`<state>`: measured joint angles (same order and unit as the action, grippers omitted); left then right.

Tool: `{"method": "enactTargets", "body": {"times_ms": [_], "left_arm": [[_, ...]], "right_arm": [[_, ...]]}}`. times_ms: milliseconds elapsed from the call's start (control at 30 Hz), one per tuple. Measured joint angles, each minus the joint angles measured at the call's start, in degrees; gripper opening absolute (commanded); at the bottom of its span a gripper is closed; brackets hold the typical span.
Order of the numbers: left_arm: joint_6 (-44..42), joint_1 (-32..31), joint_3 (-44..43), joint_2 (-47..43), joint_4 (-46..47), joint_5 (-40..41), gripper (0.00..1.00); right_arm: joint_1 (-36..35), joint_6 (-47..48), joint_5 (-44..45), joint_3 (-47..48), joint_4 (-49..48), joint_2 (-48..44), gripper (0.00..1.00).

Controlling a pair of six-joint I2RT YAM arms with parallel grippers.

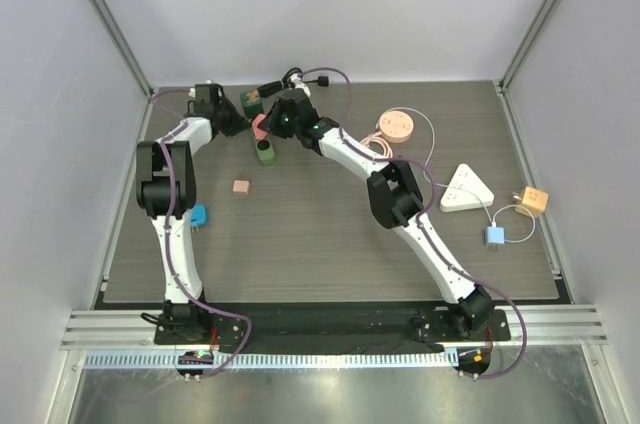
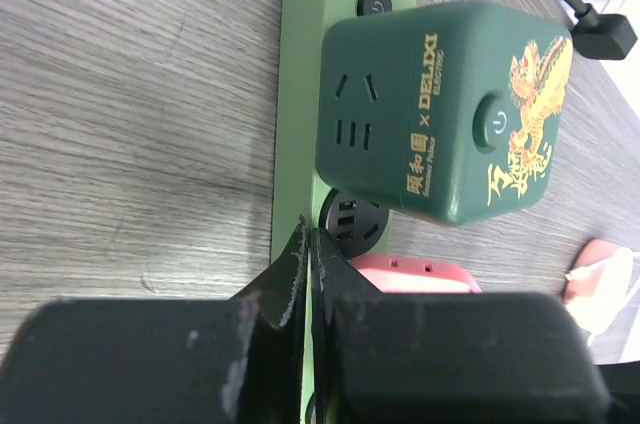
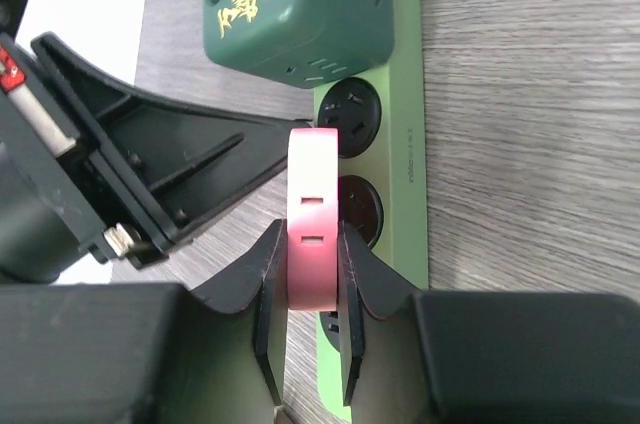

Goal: Pull the plug off the socket

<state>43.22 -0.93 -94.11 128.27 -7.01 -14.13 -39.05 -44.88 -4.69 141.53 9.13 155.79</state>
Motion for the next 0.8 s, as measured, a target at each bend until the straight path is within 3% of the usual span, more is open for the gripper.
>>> {"method": "enactTargets", "body": {"times_ms": [333, 667, 800], "left_arm": [[-1.66, -0.81, -2.54, 0.00, 0.37, 2.16, 0.00], [-2.78, -2.58, -2.51, 0.98, -1.99, 1.42, 0.00], [-3.02, -2.27, -0.33, 0.11, 0.39, 0.39, 0.00]], "right_arm": [[2.21, -17.42, -1.66, -1.62, -6.51, 0.13, 0.01], [4.48, -33.88, -5.70, -8.66, -27.82, -2.14, 0.01], [5.07, -33.86, -6.25, -13.86, -30.10, -5.68, 0.01]]}}
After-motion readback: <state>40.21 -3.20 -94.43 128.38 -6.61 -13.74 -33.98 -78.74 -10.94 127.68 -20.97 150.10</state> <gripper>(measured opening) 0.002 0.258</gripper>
